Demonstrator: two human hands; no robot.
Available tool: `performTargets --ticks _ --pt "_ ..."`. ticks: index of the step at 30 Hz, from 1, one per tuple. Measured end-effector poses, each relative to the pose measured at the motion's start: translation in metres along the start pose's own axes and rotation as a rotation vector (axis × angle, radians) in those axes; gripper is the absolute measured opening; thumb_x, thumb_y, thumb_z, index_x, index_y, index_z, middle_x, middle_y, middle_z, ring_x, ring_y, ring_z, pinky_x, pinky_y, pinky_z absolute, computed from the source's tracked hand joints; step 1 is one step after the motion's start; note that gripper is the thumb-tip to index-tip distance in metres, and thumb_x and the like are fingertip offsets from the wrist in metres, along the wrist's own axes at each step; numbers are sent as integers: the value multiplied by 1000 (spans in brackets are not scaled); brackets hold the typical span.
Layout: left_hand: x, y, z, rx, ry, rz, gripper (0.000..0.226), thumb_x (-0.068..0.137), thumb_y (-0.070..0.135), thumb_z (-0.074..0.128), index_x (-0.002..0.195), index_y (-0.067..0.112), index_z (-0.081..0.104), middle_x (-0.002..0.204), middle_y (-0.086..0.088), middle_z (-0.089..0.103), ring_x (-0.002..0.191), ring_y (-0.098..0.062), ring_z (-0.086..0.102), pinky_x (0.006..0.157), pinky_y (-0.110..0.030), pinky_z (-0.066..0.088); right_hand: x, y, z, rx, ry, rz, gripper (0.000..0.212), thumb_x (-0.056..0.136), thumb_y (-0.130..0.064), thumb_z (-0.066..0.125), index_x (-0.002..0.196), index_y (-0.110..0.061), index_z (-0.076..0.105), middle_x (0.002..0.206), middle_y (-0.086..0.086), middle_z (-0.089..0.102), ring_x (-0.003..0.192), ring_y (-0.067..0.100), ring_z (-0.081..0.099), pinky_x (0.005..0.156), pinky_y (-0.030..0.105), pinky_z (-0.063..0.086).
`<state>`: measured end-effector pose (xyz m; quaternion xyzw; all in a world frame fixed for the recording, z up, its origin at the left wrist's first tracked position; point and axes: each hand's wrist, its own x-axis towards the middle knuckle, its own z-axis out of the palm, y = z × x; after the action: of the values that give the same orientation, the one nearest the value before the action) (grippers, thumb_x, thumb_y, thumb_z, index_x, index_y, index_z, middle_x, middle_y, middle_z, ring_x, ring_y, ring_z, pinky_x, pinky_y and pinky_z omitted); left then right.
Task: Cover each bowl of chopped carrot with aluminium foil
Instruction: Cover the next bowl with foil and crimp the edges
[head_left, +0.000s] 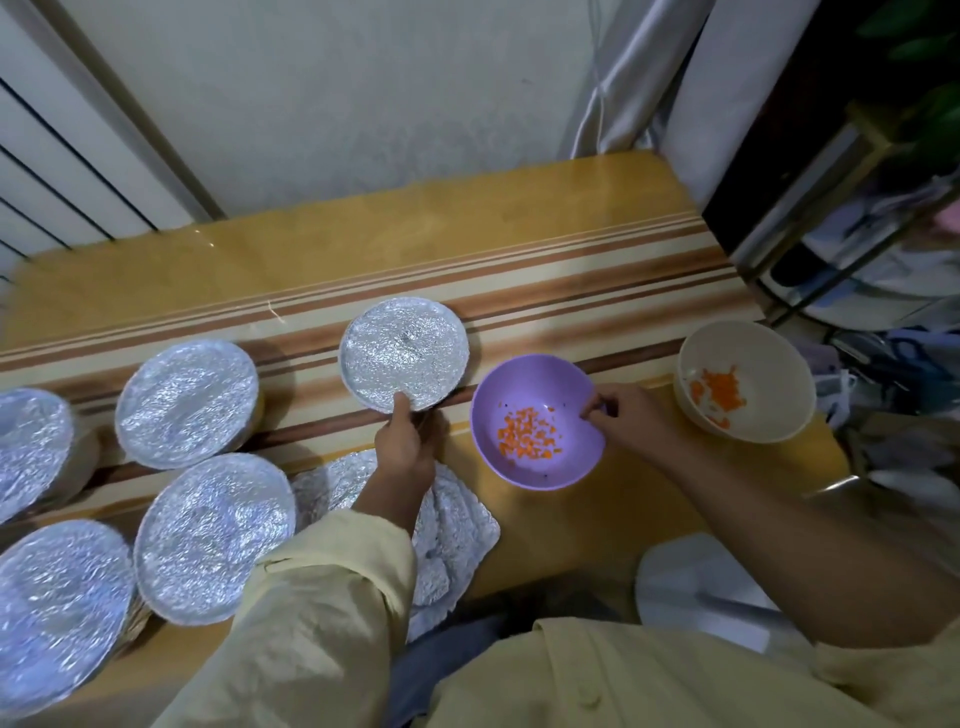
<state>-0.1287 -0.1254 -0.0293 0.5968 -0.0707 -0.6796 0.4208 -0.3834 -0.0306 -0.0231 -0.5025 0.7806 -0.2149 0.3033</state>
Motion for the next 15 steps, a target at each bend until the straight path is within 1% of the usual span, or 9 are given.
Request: performTargets --ticks 2,4,6,8,9,10,11,13,15 --pt "-8 1 0 54 -4 4 28 104 29 51 89 6 56 76 -10 61 58 -19 61 52 -28 53 -3 -1 -1 -31 -36 -22 19 75 -7 65 69 -24 69 68 -3 67 66 16 60 62 30 44" --pt "-16 0 -4 173 25 23 28 103 27 52 84 7 56 73 -9 60 60 -20 58 58 -31 48 -5 -3 -1 -73 -72 -41 16 74 -9 65 69 -23 70 67 -1 66 65 17 59 60 30 43" --pt "-21 -5 -12 314 33 75 27 102 21 53 78 8 56 77 -13 59 63 -21 56 60 -31 46 -7 -5 -2 -110 -76 -62 12 73 -9 66 70 -19 71 66 1 66 66 20 60 61 32 45" --pt "-27 -15 -25 522 47 177 24 93 26 56 75 11 60 86 -18 64 72 -30 64 66 -36 52 -9 -2 -3 -141 -61 -64 9 72 -9 64 70 -16 69 65 2 64 66 23 60 61 35 47" --pt "-30 -20 -33 681 68 225 25 89 31 56 76 12 64 89 -19 68 82 -35 67 75 -41 55 -10 1 -3 -151 -54 -62 8 73 -10 63 71 -15 69 65 2 63 67 25 60 61 36 46" --pt "-35 -24 -41 844 91 266 27 88 33 55 80 11 68 93 -20 71 92 -38 67 82 -40 54 -11 4 -2 -156 -49 -59 8 74 -10 63 72 -14 69 64 1 62 68 25 59 61 36 46" --pt "-41 -29 -49 983 133 302 27 91 30 56 88 9 72 97 -20 72 97 -38 66 83 -37 50 -13 8 -2 -152 -45 -58 9 76 -9 62 75 -15 69 63 -1 59 68 24 58 61 35 44" --pt "-53 -37 -65 1168 223 412 22 93 19 58 100 9 76 101 -18 73 100 -37 65 78 -33 46 -15 15 1 -125 -40 -60 15 80 -8 61 82 -19 71 64 -6 55 70 22 55 61 31 39" --pt "-62 -47 -80 1278 258 504 20 88 16 62 101 12 77 104 -20 69 103 -39 62 81 -36 46 -17 18 4 -92 -56 -54 18 83 -8 57 89 -17 72 72 -1 58 74 23 56 63 30 38"
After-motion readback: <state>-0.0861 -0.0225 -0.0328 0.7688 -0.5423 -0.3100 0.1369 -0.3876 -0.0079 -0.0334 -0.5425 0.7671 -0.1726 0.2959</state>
